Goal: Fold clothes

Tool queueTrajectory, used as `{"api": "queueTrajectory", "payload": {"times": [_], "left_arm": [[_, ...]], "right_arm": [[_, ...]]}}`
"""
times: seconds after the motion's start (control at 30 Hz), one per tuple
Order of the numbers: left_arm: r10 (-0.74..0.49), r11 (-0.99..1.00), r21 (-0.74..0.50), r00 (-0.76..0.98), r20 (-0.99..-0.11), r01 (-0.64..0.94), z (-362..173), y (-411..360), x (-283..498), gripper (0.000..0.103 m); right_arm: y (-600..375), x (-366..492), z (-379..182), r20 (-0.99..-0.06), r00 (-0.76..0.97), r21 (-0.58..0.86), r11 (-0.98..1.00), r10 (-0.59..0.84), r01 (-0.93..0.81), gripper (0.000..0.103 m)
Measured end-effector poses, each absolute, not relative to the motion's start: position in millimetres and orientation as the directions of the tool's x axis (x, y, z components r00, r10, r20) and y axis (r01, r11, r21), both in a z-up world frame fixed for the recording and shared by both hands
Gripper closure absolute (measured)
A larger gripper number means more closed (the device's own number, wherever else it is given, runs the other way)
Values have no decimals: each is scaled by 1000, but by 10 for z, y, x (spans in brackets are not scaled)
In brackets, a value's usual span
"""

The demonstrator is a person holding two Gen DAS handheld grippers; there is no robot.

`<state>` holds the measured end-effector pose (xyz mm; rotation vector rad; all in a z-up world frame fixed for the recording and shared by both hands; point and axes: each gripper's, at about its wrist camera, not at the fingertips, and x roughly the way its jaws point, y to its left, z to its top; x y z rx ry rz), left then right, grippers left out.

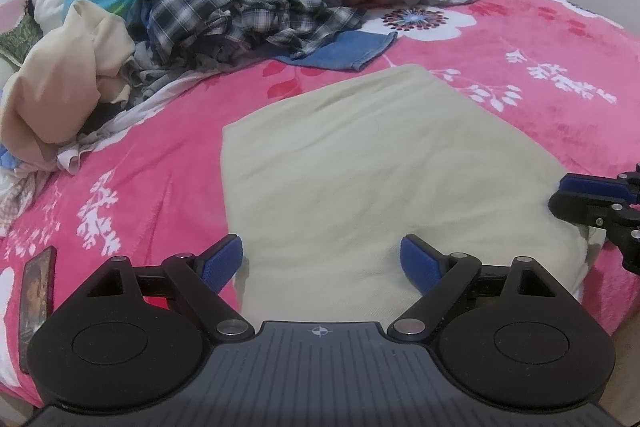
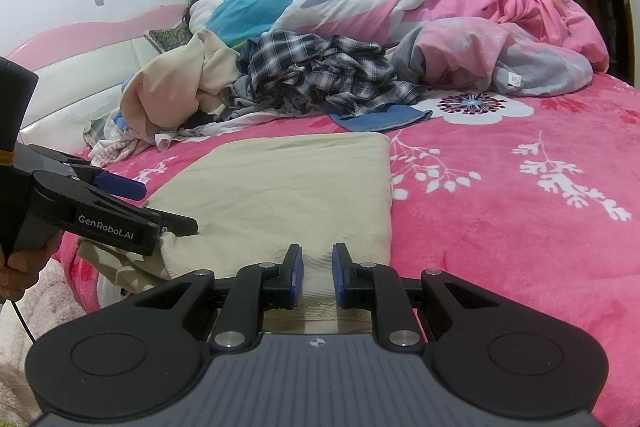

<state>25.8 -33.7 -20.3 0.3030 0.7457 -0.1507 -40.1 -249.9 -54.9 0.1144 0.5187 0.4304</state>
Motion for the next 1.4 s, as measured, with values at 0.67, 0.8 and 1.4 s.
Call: {"api": "queueTrajectory", "payload": {"times": [0.67,0.8,1.4], "left_arm": [[-474,858,-475,653,-590,194,-235,738,567,8],[-570,778,-602,605,-555,181,-425,916,672,7],[-748,627,-745,444,-493,229,-795,903,1181,5]], "right_arm": [[-2955,-6,-403,-381,688,613,725,618,-313,56],[-3189,262,-547,-382,658,749,635,649,-190,55],[-3198,1177,-890,-525,441,812,584,728,3,51]]}}
